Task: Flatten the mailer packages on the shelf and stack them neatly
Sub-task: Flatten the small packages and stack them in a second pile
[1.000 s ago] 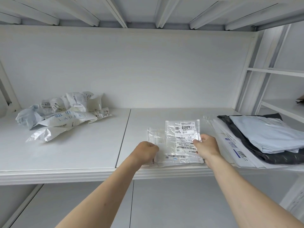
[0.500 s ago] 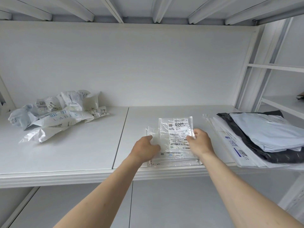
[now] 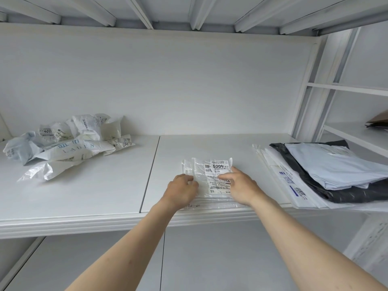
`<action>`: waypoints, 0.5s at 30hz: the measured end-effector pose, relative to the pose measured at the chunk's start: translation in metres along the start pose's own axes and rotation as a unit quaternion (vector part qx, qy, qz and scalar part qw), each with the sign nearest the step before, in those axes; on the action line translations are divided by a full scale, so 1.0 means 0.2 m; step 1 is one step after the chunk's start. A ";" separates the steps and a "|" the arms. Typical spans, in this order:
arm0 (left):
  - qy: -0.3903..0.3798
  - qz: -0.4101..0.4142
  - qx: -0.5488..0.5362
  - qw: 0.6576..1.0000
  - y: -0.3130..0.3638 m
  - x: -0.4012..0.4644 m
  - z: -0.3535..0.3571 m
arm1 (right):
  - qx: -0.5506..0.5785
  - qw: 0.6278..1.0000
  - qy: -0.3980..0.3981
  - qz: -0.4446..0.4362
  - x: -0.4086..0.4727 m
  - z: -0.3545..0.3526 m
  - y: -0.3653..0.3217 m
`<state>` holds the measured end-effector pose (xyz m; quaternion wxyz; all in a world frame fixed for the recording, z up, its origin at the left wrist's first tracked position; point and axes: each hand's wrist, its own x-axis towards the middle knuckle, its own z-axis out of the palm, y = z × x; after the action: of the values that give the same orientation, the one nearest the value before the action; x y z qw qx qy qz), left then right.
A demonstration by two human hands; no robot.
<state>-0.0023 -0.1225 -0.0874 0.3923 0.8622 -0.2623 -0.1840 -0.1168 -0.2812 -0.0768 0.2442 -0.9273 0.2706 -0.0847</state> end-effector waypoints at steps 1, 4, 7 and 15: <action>-0.004 0.000 0.002 1.000 -0.01 0.00 0.00 | -0.002 1.000 0.002 -0.001 -0.01 -0.01 0.00; -0.006 0.003 0.002 1.000 -0.02 -0.01 -0.01 | -0.018 1.000 0.015 -0.020 -0.03 -0.02 -0.02; -0.003 0.019 0.010 1.000 0.01 -0.07 -0.03 | -0.057 0.998 0.015 -0.035 -0.03 0.01 -0.05; 0.074 0.012 0.045 0.996 -0.10 -0.04 -0.29 | -0.087 0.994 0.012 -0.062 0.05 0.07 -0.39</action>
<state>0.0284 -0.0736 -0.0652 0.3736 0.8871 -0.2506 -0.1033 -0.0692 -0.2242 -0.0497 0.1538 -0.9589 0.2220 -0.0870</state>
